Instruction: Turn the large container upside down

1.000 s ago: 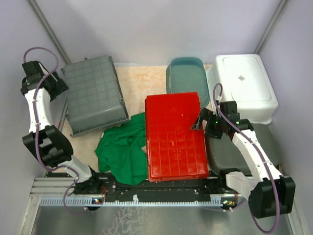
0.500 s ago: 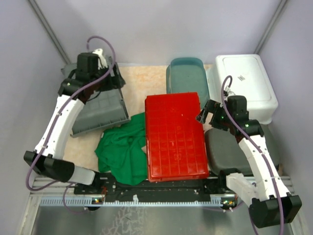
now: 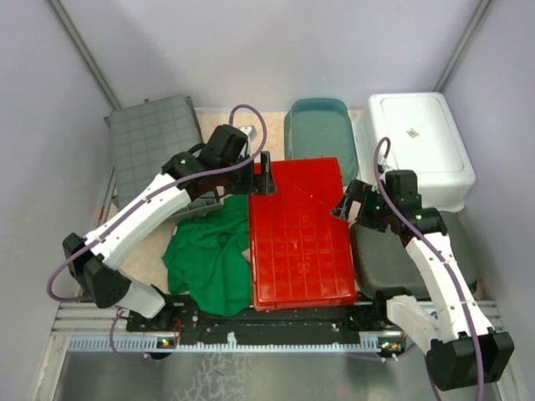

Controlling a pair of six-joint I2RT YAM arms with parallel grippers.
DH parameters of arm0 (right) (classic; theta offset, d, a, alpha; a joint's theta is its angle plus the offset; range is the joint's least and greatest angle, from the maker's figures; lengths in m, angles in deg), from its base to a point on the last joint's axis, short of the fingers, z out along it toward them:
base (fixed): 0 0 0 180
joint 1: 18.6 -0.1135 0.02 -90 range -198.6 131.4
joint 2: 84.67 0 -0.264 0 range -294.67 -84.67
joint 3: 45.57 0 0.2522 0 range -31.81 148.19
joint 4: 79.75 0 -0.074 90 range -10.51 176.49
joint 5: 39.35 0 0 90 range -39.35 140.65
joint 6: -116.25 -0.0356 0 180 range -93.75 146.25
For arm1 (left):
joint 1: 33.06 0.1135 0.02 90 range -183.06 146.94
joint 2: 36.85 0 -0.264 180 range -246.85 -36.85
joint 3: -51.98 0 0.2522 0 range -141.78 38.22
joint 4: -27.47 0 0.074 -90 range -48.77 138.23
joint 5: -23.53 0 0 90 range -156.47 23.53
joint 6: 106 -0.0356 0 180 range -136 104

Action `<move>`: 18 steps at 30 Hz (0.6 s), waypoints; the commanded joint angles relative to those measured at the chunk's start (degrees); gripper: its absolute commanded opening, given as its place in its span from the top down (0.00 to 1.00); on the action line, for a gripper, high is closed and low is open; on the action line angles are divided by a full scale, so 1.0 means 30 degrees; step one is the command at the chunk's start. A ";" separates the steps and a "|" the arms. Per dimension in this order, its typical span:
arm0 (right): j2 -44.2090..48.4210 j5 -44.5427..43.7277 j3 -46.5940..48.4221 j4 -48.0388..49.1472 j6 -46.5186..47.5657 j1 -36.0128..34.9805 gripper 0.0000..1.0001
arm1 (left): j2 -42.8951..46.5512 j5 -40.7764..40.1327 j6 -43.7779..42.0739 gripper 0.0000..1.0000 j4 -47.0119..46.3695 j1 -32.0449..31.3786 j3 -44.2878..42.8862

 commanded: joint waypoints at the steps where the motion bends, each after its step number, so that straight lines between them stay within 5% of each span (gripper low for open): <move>1: 0.0105 0.0613 0.0016 0.0076 0.0117 -0.0096 0.02 | -0.0205 0.0177 0.1148 0.10 -0.0559 0.0061 0.0992; 9: -0.1684 -0.0860 0.1388 0.0359 0.1064 -0.0016 0.01 | -0.0362 0.2125 0.2060 0.09 -0.3063 0.0144 0.3509; 18: -0.4950 0.2569 0.1267 0.3408 0.0104 0.0290 0.01 | -0.0529 0.6110 0.3154 0.10 -0.5900 0.0064 0.6634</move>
